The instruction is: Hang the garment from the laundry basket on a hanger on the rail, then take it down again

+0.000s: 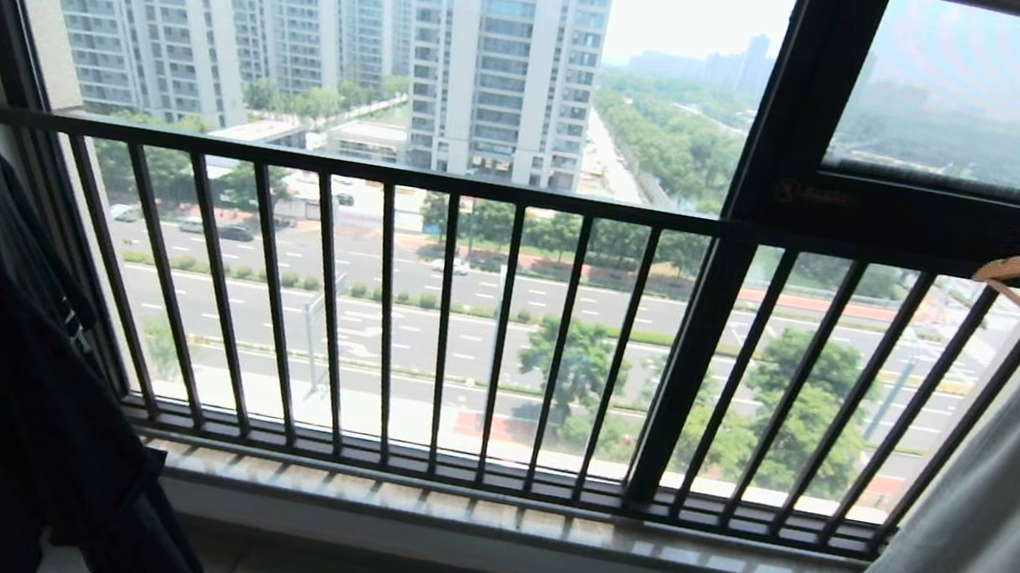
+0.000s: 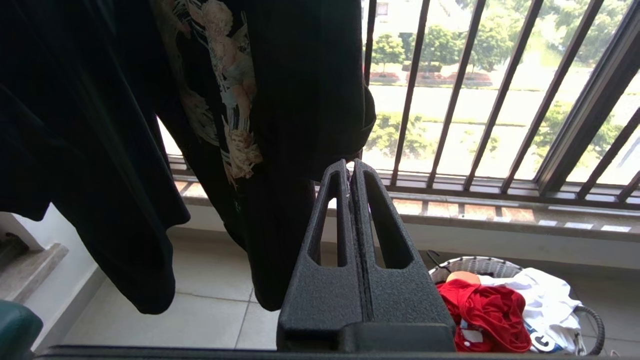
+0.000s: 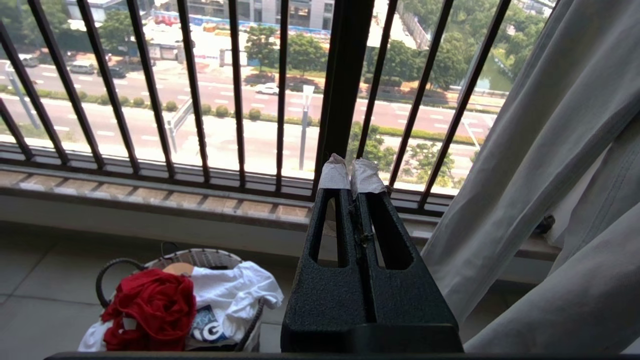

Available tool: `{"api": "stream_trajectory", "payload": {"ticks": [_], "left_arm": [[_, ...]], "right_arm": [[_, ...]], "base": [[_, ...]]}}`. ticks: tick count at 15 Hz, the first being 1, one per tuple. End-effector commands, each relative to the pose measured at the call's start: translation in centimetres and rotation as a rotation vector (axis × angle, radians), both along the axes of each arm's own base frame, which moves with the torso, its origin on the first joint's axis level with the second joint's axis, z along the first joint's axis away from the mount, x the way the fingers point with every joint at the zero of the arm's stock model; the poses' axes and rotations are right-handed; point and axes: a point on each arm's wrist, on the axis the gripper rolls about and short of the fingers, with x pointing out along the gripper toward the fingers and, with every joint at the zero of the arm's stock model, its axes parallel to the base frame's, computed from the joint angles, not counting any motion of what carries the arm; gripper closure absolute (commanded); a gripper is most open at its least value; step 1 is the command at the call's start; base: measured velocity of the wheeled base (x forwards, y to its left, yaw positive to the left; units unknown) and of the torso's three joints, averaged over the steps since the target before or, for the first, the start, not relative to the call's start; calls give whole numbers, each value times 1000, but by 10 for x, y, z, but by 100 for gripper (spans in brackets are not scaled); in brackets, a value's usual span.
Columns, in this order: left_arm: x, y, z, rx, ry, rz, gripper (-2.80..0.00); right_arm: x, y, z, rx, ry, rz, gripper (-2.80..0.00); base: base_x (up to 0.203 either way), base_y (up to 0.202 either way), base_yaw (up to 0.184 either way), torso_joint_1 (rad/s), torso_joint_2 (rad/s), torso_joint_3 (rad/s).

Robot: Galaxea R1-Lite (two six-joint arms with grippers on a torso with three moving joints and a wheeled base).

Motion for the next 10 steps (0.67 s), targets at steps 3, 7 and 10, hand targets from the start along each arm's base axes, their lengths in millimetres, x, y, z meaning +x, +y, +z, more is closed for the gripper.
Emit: {"api": "stream_trajectory", "payload": {"ticks": [3, 7, 10], "left_arm": [[0, 0, -2, -15, 5, 0, 0], [0, 0, -2, -36, 4, 2, 0], [0, 0, -1, -36, 3, 2, 0]], "right_arm": [[0, 0, -1, 6, 5, 1, 0], [0, 0, -1, 18, 5, 1, 0], [0, 0, -1, 19, 4, 1, 0]], "base": [[0, 0, 0, 0, 0, 0], [0, 0, 0, 0, 0, 0], [0, 0, 0, 0, 0, 0]]}}
